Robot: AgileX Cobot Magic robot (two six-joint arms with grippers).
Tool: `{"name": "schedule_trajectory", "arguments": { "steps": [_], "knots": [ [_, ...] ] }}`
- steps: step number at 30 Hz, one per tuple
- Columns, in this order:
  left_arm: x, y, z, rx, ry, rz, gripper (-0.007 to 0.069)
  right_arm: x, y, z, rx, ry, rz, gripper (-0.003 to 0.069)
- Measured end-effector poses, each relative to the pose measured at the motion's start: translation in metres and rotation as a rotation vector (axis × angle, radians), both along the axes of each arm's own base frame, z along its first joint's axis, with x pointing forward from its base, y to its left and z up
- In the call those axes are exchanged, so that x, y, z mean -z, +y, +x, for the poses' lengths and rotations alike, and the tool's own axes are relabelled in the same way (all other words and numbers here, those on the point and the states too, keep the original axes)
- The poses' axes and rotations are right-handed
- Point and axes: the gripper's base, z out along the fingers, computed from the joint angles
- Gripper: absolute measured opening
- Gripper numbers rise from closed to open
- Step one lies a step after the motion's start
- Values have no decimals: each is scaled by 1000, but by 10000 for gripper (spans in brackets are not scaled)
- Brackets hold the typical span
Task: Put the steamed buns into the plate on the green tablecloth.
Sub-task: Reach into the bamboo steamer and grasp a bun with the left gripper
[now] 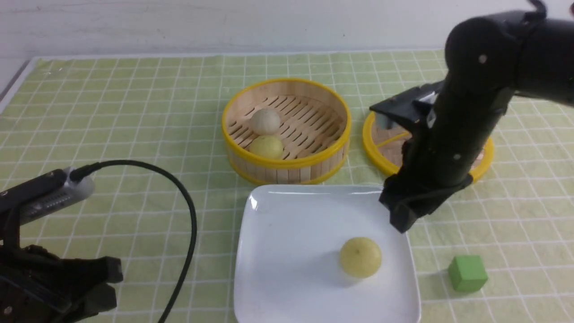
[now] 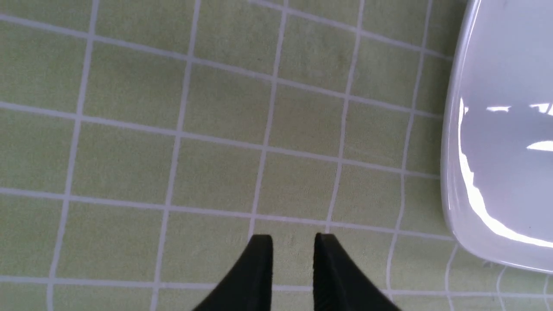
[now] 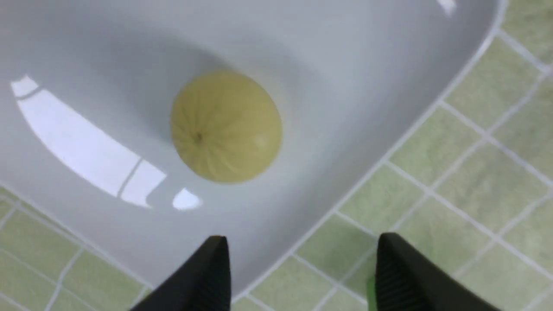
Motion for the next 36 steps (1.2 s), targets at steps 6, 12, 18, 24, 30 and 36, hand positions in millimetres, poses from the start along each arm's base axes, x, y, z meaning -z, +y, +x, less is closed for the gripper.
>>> {"name": "schedule_trajectory", "arguments": {
  "steps": [6,12,18,24,30,36],
  "knots": [
    [-1,2,3,-1,-41,28,177,-35,-20,-31,-9,-85,4,66],
    [-14,2,10,-2,-95,30,39,-51,-55,-93,-11,-130,19,-15],
    [-48,-10,36,52,-95,-74,2,-38,-90,-157,3,-239,77,-15],
    [-55,-34,91,262,-38,-151,2,1,-111,-195,34,-349,136,-12],
    [-51,-85,156,388,-25,-110,52,27,-123,-213,100,-360,140,-8],
    [-47,-135,216,407,-45,2,217,23,-124,-213,110,-414,172,-6]
  ]
}}
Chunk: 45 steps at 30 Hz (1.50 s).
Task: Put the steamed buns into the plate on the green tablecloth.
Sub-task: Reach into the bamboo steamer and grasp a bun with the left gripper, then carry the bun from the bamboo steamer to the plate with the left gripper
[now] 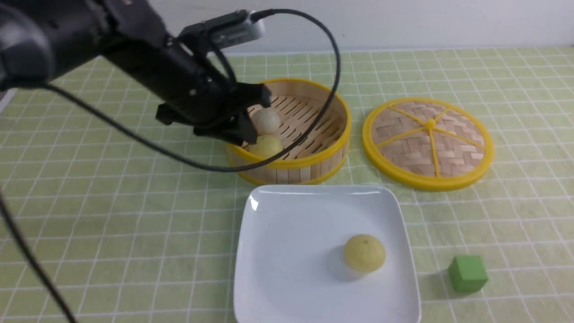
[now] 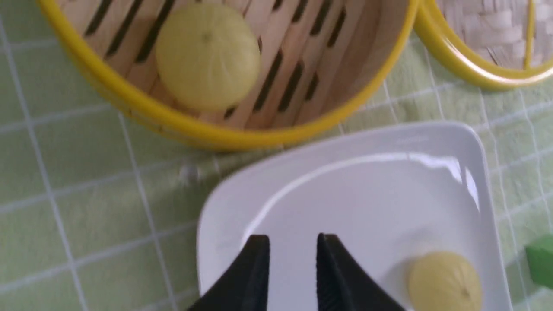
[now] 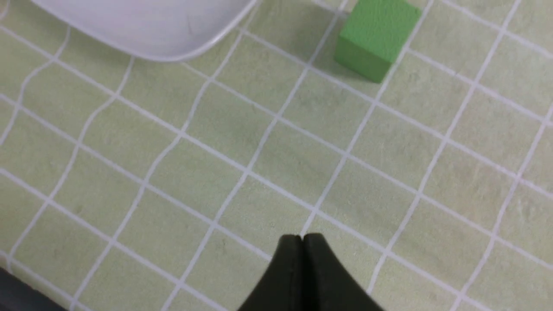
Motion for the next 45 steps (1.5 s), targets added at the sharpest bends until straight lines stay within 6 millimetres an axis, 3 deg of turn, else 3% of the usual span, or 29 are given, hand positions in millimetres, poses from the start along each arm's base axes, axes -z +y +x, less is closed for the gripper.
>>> {"name": "schedule_trajectory", "arguments": {
  "steps": [1,2,4,7,15,18,21,22,24,27,31,33,35,36,37,39,42,45],
  "knots": [
    [4,-9,14,-6,-7,31,258,0,0,0,1,-1,1,-6],
    [1,-10,14,-2,-18,34,265,0,0,0,1,0,1,-6],
    [16,-25,38,4,-28,105,339,0,0,0,2,-1,2,-4],
    [28,-31,54,10,-39,144,370,0,0,0,2,-1,2,-1],
    [76,-38,76,13,-3,200,371,0,0,0,2,-5,4,5],
    [93,-39,81,16,17,217,321,-1,0,1,3,-9,7,8],
    [93,-40,82,15,11,214,206,-1,0,1,3,-10,7,11],
    [93,-40,82,15,9,214,117,-1,0,1,3,-10,7,12],
    [91,-40,82,15,12,213,43,-1,0,1,3,-10,7,15],
    [79,-38,77,20,25,216,21,-1,0,1,3,-10,7,18],
    [35,-31,60,56,12,228,20,-1,0,1,3,-10,7,24],
    [1,-25,47,82,-39,223,20,-1,0,1,3,-10,7,26],
    [-50,-15,24,92,-120,201,20,-1,0,1,3,-10,7,27],
    [-53,-15,22,92,-125,200,20,-1,0,1,3,-10,7,28],
    [-78,-8,7,97,-148,193,20,-1,0,1,3,-10,7,29],
    [-100,-1,-10,97,-174,185,20,-1,0,1,3,-10,7,32],
    [-105,5,-25,100,-164,183,20,-1,0,1,3,-10,7,38],
    [-83,6,-34,116,-71,178,20,-1,0,1,3,-9,7,39]
  ]
}}
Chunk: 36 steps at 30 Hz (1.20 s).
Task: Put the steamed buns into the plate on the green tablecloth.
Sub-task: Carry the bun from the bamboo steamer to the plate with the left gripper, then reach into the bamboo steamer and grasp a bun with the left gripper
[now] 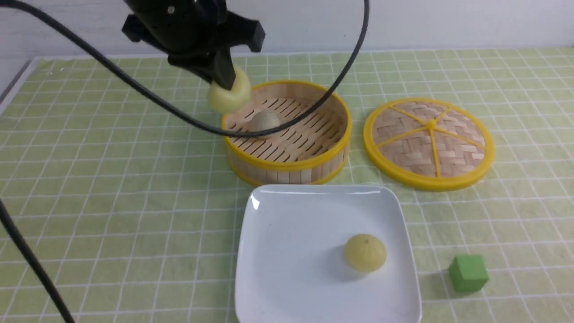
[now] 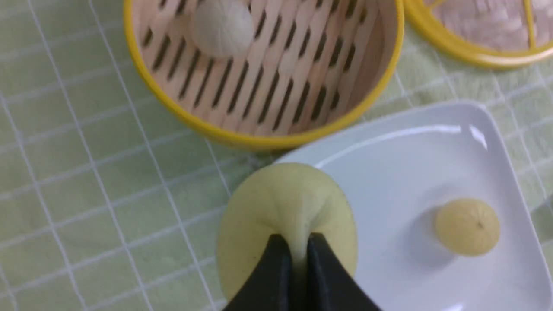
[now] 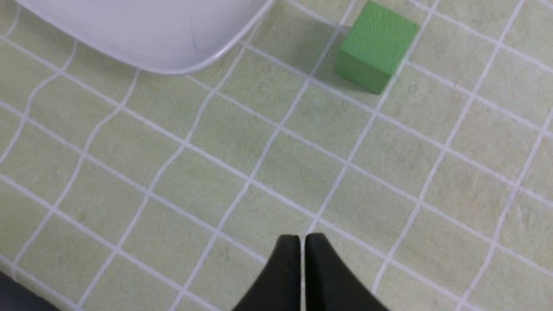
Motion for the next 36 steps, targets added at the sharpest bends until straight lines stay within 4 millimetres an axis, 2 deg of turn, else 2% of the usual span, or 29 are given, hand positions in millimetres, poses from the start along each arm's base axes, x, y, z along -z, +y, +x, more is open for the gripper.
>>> {"name": "schedule_trajectory", "arguments": {
  "steps": [2,4,5,6,8,12,14,15,18,20,21,22,23,24,26,27,30,31,33,35,36],
  "knots": [
    [18,-2,-4,5,72,-3,20,0,0,0,0,-1,1,39],
    [53,-8,-15,24,200,3,20,0,0,0,0,0,1,41],
    [55,-10,-17,28,206,3,20,0,0,0,0,1,2,41],
    [71,-18,-23,46,229,6,20,0,0,0,0,1,3,41],
    [88,-32,-31,74,229,6,20,0,0,0,0,2,4,41],
    [115,-61,-41,135,216,10,20,0,0,0,0,1,4,44],
    [122,-68,-42,148,216,13,21,0,0,0,1,0,4,45],
    [133,-78,-43,163,219,22,26,0,0,0,1,-1,5,47],
    [145,-85,-42,180,222,49,46,0,0,0,1,-1,5,47],
    [156,-87,-39,184,221,74,118,0,0,0,1,-2,6,47],
    [156,-87,-39,183,219,75,125,0,0,0,1,-2,6,48],
    [157,-88,-37,166,207,67,189,0,0,0,1,-2,6,50],
    [157,-88,-36,162,205,65,197,0,0,0,1,-2,6,50],
    [156,-89,-33,145,169,52,277,0,0,0,1,-2,6,55],
    [154,-89,-30,142,139,51,320,0,0,0,1,-3,6,57],
    [147,-89,-24,136,80,65,385,0,0,0,1,-3,6,59],
    [130,-91,-13,83,6,57,442,0,0,0,1,-3,6,64],
    [128,-91,-12,77,2,55,442,0,0,0,1,-3,6,64],
    [108,-90,-6,1,-17,51,414,0,0,0,1,-3,6,69],
    [95,-86,-1,-32,-16,58,340,0,0,0,1,-3,6,72],
    [86,-81,2,-54,-9,63,274,0,0,0,1,-3,6,74]
  ]
}}
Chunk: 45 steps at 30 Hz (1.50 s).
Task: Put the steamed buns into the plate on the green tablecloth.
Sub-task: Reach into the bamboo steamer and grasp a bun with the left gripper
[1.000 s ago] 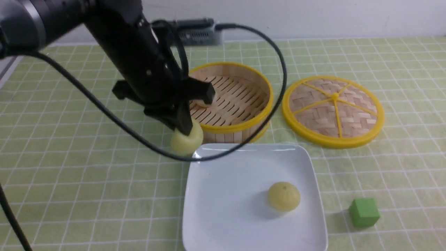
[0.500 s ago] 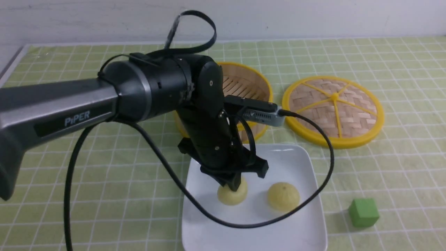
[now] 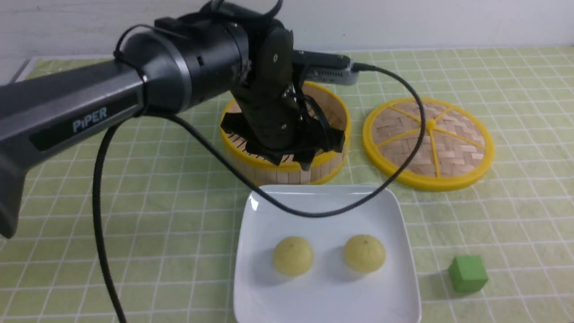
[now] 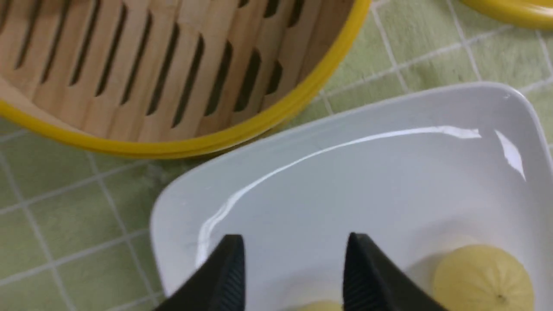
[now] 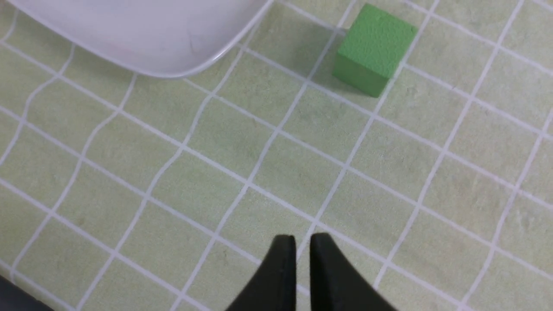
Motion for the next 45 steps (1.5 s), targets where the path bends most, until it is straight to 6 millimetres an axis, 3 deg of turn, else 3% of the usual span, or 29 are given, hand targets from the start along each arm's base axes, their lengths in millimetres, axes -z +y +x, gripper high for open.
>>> {"name": "schedule_trajectory", "arguments": {
  "steps": [2,4,8,11,14,17,21,27,36,45],
  "knots": [
    [-21,18,12,-59,4,-1,108,0,0,0,0,0,1,77],
    [-42,38,26,-115,0,-24,30,0,0,0,0,0,1,79],
    [-59,66,52,-184,1,-115,2,0,0,0,0,-1,1,82],
    [-52,72,68,-185,10,-154,5,0,0,0,1,-5,3,84],
    [-29,66,92,-175,30,-199,59,0,0,0,1,-5,4,89],
    [-12,61,103,-166,41,-199,120,0,0,0,1,-5,4,91],
    [20,55,121,-172,44,-199,268,-1,1,1,1,-8,8,97],
    [46,49,139,-191,-18,-228,402,-1,1,1,1,-14,8,99],
    [77,49,154,-194,-72,-184,422,-3,2,4,5,-48,26,103],
    [85,54,161,-173,-131,-103,422,-3,2,4,5,-49,26,111]
  ]
}}
